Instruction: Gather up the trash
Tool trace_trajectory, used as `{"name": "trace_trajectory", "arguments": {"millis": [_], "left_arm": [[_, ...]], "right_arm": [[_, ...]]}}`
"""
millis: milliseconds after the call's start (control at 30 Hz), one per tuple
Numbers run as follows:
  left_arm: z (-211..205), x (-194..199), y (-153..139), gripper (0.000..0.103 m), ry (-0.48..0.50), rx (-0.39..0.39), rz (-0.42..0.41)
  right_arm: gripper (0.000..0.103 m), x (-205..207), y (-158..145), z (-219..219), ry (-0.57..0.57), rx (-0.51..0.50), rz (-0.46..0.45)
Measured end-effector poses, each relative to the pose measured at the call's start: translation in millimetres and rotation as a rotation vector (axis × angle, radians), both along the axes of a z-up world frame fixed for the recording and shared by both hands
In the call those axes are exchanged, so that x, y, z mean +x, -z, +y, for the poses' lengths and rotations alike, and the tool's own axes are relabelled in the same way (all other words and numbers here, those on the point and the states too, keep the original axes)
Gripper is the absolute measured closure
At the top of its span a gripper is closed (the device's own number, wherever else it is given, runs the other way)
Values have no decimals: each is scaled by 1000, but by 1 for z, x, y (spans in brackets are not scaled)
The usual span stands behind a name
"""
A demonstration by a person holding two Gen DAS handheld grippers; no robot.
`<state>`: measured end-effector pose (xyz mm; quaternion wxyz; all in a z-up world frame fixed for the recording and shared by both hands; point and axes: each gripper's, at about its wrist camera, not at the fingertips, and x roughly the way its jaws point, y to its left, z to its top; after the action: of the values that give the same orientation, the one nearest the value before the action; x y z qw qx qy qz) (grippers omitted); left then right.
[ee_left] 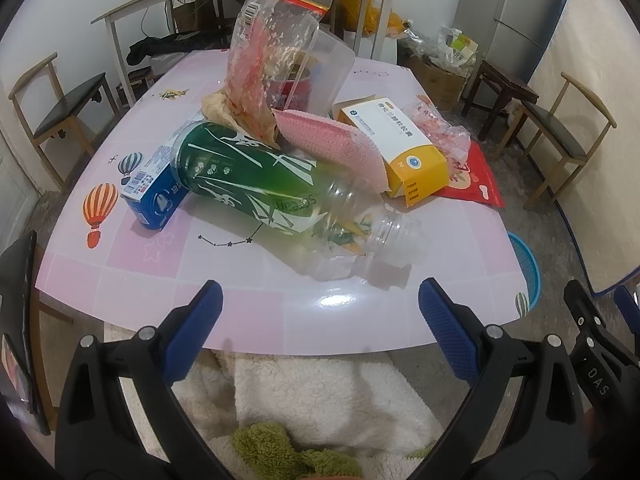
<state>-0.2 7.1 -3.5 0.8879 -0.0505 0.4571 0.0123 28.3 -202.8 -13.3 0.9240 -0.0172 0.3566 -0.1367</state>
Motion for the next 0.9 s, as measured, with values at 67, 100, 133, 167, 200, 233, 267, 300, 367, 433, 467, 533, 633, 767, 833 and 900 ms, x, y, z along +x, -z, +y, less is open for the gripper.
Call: {"name": "trace_trajectory", "arguments": {"millis": [67, 100, 133, 167, 200, 233, 267, 300, 367, 433, 467, 533, 633, 767, 833, 900], "left_arm": [[0, 1, 1, 9, -1, 1, 3], [0, 1, 1, 9, -2, 0, 4], [0, 1, 2, 9, -3, 1, 4], [0, 1, 2, 9, -3, 1, 3], [0, 2, 2, 9, -2, 0, 4], [0, 1, 2, 9, -1, 0, 4], [0, 1, 2, 9, -1, 1, 4], [0, 1, 2, 9, -1, 1, 4], [0, 1, 2, 9, -1, 1, 4], [0, 1, 2, 9, -2, 0, 3], [0, 1, 2, 9, -2, 0, 3], [0, 2, 1, 9, -2, 1, 4], [0, 2, 2, 9, -2, 0, 4], [0, 2, 1, 9, -1, 0, 4], [0, 2, 2, 9, -2, 0, 3], [0, 2, 1, 9, -1, 0, 4]], "right_arm": [[6, 0, 0, 0, 0, -3, -1], [6, 0, 0, 1, -1, -4, -1], [6, 0, 0, 0, -1, -4, 0], [6, 0, 0, 0, -1, -4, 1], [6, 0, 0, 0, -1, -4, 1], [6, 0, 0, 0, -1, -5, 1], [6, 0, 0, 1, 0, -4, 2], [6, -1, 0, 0, 1, -2, 2], [6, -1, 0, 1, 1, -2, 1], [6, -1, 0, 0, 1, -1, 2], [6, -1, 0, 0, 1, -1, 1], [6, 0, -1, 0, 2, -3, 3], [6, -1, -1, 0, 0, -2, 2], [6, -2, -1, -1, 1, -5, -4], [6, -2, -1, -1, 2, -5, -4], [6, -2, -1, -1, 1, -5, -3]]}}
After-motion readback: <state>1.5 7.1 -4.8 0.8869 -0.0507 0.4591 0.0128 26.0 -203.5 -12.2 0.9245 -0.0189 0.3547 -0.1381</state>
